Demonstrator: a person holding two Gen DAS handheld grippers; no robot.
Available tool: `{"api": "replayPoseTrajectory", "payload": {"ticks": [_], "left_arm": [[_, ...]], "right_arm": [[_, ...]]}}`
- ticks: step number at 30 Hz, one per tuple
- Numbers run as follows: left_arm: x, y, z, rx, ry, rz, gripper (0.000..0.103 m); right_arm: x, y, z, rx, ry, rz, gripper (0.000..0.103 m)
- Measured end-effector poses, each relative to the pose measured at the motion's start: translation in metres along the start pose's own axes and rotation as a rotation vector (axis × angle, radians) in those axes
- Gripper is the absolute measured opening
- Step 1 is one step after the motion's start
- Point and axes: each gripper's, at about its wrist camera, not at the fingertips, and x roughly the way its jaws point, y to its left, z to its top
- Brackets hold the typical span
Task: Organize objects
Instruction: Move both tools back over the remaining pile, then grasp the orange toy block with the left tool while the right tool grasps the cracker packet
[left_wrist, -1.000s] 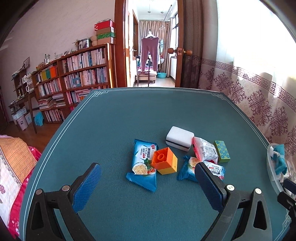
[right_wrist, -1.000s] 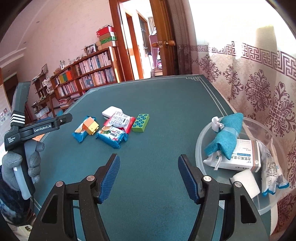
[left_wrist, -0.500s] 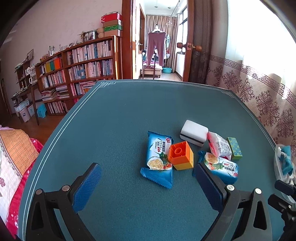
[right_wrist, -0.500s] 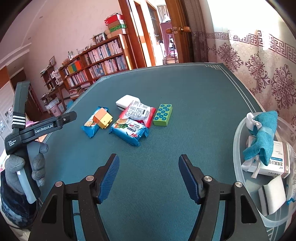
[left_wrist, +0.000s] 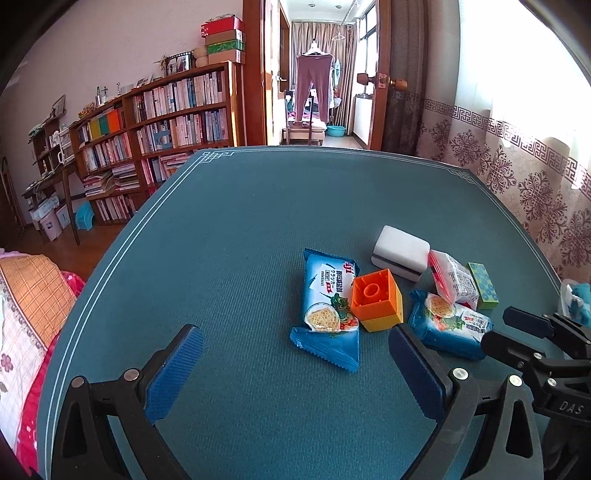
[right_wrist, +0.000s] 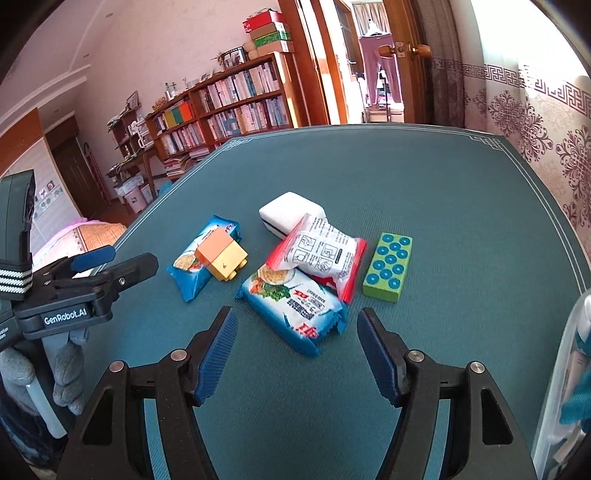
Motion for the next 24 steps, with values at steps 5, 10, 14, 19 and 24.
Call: {"api": "replayPoseTrajectory", "payload": {"ticks": [5, 10, 14, 19, 24], "left_arm": [[0.004, -0.002, 0.001, 0.01, 0.007, 0.001, 0.103], [0.006, 0.001, 0.003, 0.014, 0.009, -0.004, 0.103], [0.004, 0.004, 0.005, 0.025, -0.002, -0.004, 0.103], [0.005, 0.005, 0.004, 0.024, 0.0, -0.011, 0.103], [0.008, 0.004, 0.003, 0.026, 0.004, -0.015, 0.103]], "right_arm": [[0.024, 0.0, 0.006, -0.028, 0.027, 0.011, 0.069], [0.032, 0.007, -0.002, -0.057, 0.081, 0.048, 0.069], [0.026, 0.019, -0.019, -0.098, 0.115, 0.085, 0.069], [0.033, 0.026, -0.014, -0.132, 0.088, 0.012, 0.069], [0.048, 0.028, -0.004, -0.133, 0.088, -0.028, 0.063]]}}
